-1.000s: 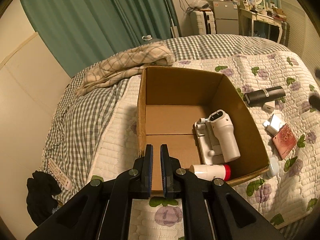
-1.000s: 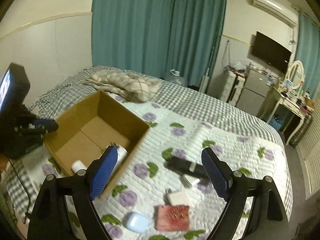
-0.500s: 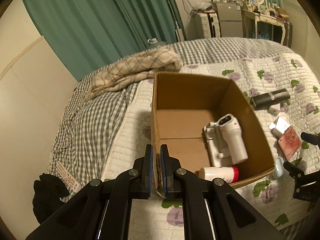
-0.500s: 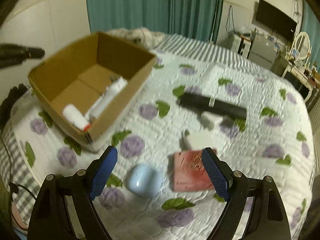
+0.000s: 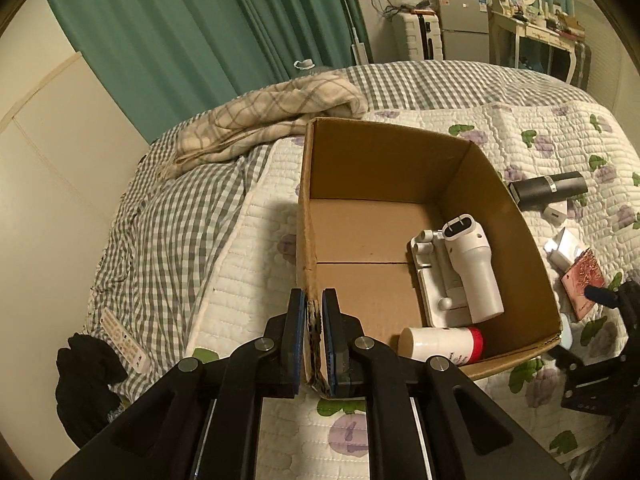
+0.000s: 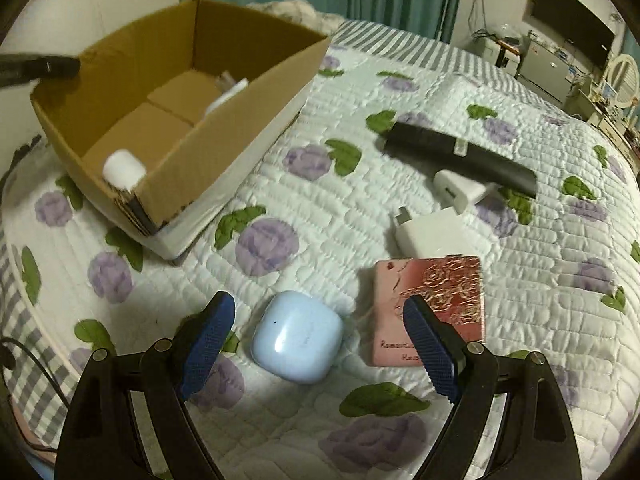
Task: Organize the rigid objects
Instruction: 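Grasp the light-blue earbud case with the right gripper, then drop the light-blue earbud case into the box beside the pill bottle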
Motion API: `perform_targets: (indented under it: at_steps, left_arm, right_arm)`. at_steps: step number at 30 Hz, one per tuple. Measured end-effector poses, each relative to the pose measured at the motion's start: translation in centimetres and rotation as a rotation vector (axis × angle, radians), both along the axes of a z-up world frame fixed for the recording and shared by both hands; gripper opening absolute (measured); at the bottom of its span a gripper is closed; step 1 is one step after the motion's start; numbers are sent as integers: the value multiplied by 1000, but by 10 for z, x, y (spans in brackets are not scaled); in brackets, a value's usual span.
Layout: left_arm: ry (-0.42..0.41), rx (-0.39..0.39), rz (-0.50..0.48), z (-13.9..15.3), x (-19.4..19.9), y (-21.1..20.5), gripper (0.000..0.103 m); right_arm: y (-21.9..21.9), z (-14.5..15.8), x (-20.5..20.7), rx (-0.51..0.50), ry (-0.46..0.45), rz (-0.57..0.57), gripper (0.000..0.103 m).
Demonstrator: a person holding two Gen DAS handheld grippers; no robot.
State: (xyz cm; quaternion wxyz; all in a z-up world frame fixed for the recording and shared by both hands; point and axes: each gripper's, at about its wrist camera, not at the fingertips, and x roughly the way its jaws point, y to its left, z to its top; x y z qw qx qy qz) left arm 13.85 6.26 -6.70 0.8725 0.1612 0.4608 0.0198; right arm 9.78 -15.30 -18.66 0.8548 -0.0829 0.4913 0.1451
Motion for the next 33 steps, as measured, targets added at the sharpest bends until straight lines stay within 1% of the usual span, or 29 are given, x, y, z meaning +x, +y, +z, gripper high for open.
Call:
perform_targets:
  at_steps: [2, 5, 8, 11, 15, 18, 20, 25, 28, 30, 33]
  left_arm:
    - [-7, 15, -8, 0, -2, -2, 7]
    - [-11, 15, -14, 1, -3, -2, 7]
    - [-12, 11, -15, 1, -3, -2, 7]
    - [-12, 2, -17, 2, -3, -1, 6]
    - [-13, -12, -20, 2, -2, 1, 6]
    - [-14, -6, -29, 2, -3, 1, 6]
    - [-14, 1, -31, 1, -3, -1, 6]
    - [-12, 5, -31, 1, -2, 0, 6]
    - [-14, 24, -36, 0, -2, -3, 6]
    - [-14, 32, -44, 0, -2, -5, 6]
    - [-7, 25, -47, 1, -2, -5, 6]
  right_arm:
    - [2, -4, 0, -19, 11, 1, 86]
    - [4, -12, 4, -31, 40, 6, 85]
    - [4, -16, 5, -46, 43, -2, 74]
    - [4, -18, 7, -9, 70, 23, 53]
    - [1, -15, 6, 12, 61, 9, 52]
    - [-8, 2, 5, 73, 24, -16, 52]
    - [-14, 24, 5, 122, -24, -27, 52]
    - [-6, 90, 21, 167, -170, 15, 52]
    - [10, 111, 32, 188, -216, 52, 52]
    - [25, 116, 39, 189, -232, 81, 52]
    - [50, 107, 50, 204, -205, 118, 52]
